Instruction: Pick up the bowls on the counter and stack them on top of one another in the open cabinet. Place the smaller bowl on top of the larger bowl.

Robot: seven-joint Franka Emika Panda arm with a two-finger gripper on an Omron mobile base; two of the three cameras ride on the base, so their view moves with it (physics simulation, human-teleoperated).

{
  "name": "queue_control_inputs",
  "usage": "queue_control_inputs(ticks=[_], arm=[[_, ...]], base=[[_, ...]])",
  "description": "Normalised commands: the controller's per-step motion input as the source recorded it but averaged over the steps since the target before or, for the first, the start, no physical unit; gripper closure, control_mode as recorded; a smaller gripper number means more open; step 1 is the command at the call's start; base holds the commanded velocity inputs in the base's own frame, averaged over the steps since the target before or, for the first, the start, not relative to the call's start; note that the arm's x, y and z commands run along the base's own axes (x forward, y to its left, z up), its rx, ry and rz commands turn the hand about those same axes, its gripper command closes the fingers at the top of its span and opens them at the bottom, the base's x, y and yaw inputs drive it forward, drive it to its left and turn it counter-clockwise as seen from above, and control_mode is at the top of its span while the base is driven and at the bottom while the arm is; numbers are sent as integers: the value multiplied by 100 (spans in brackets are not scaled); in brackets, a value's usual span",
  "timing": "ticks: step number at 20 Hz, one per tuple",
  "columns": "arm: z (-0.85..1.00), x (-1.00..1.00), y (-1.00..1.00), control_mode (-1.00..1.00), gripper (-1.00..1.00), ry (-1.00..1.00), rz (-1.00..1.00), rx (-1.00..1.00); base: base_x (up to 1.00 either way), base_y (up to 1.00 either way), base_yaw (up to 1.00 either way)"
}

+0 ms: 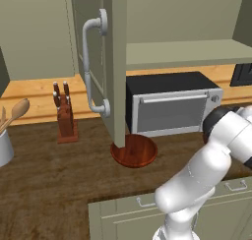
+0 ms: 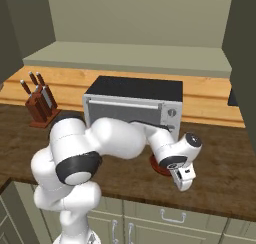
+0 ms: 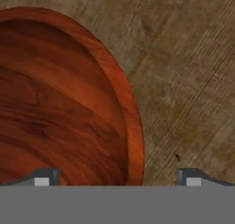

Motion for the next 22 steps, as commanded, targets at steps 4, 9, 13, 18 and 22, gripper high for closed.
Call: queue_control_inputs(ticks=[4, 9, 13, 18, 22], arm=[[-21, 15, 0, -100, -100, -1, -1, 0], [-8, 4, 0, -100, 100, 0, 0, 0], [6, -1, 0, -100, 100, -1, 0, 0], [49, -14, 0, -100, 100, -12, 0, 0], [65, -41, 32, -100, 100, -17, 0, 0]], base=[[0, 0, 0], [0, 0, 0], [0, 0, 0], [0, 0, 0], [0, 0, 0]])
